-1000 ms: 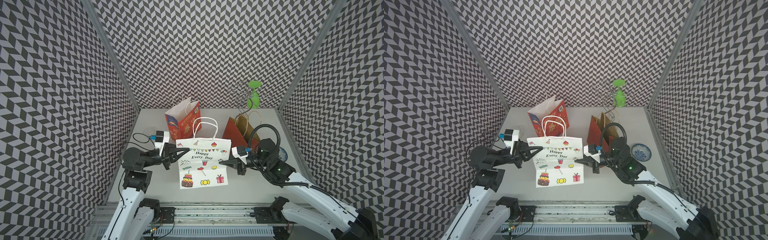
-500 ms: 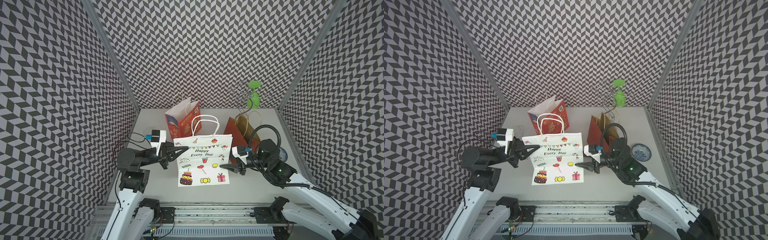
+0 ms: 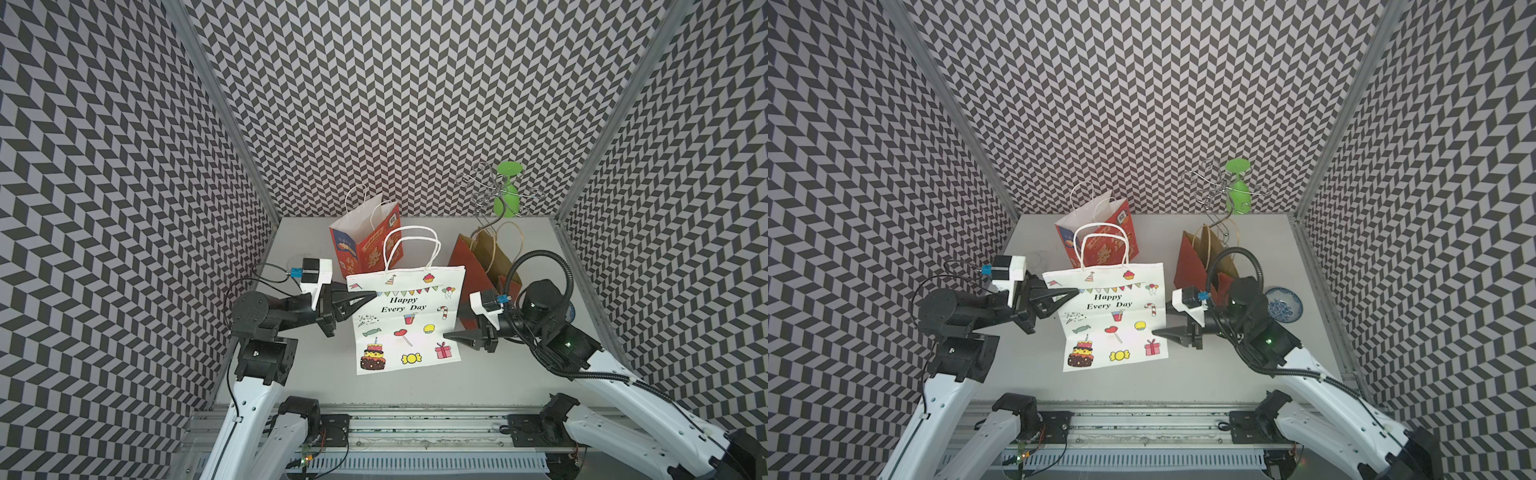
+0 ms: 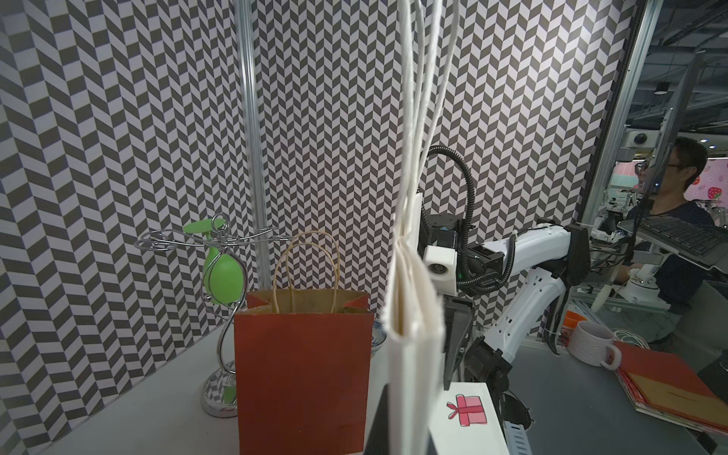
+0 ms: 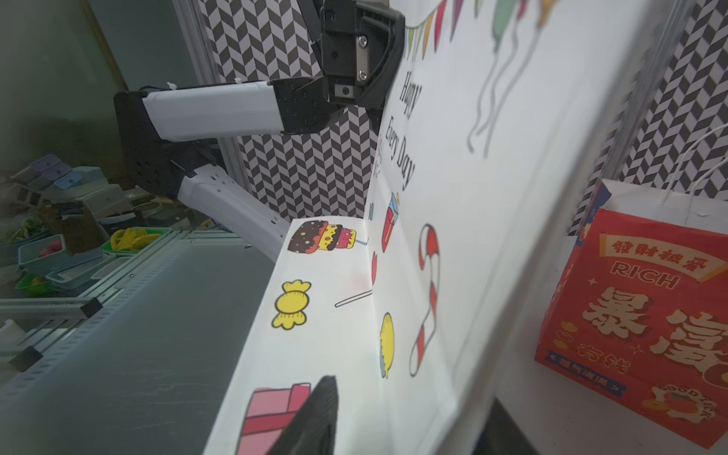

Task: Put away the paper bag
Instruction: Press the paper bag.

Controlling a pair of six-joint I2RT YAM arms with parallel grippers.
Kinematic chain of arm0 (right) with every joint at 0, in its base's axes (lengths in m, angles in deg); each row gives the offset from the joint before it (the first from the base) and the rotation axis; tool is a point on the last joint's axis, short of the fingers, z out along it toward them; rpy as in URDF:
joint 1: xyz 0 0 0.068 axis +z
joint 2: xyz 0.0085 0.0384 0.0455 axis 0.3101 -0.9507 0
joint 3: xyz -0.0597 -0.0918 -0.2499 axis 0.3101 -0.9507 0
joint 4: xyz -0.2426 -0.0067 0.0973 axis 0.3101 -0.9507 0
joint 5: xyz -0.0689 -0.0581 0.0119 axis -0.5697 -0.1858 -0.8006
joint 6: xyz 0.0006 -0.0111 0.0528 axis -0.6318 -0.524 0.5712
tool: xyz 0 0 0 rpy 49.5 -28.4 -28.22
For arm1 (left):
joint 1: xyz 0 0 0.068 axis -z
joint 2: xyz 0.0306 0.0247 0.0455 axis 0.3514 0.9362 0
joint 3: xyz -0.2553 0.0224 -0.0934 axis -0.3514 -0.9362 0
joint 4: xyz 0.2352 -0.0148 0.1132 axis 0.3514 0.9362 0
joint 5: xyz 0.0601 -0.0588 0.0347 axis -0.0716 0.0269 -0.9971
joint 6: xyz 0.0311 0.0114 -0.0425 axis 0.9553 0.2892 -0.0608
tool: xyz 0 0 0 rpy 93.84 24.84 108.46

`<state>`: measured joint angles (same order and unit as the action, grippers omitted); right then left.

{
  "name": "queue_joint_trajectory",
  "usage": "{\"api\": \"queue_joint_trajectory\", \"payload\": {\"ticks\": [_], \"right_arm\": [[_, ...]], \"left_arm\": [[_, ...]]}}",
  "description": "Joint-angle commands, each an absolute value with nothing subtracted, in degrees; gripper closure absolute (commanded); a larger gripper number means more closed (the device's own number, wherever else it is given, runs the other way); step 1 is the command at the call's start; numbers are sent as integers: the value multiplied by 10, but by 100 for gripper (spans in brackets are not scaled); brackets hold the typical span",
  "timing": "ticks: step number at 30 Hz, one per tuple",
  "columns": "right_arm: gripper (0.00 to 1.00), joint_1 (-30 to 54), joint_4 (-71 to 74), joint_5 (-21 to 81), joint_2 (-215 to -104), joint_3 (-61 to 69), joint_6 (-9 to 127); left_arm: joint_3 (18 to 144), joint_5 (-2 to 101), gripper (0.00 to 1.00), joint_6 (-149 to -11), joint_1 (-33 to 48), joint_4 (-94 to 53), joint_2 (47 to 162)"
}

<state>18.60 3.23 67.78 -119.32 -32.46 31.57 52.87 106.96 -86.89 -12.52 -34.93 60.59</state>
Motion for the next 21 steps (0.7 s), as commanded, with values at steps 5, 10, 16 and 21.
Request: {"api": "queue_joint_trajectory", "payload": {"ticks": [5,10,16,21], "right_arm": [[18,183,79,482,-1033,-388,272],[15,184,34,427,-978,-428,227],[14,186,41,455,-1024,-442,175],[13,200,98,466,-1084,-439,145]], "left_arm": [[565,1047,100,-815,-135,-293,597],[577,1052,100,-805,-134,-276,593],[587,1056,100,-837,-134,-295,586],[606,1058,100,-847,-128,-298,580]]}}
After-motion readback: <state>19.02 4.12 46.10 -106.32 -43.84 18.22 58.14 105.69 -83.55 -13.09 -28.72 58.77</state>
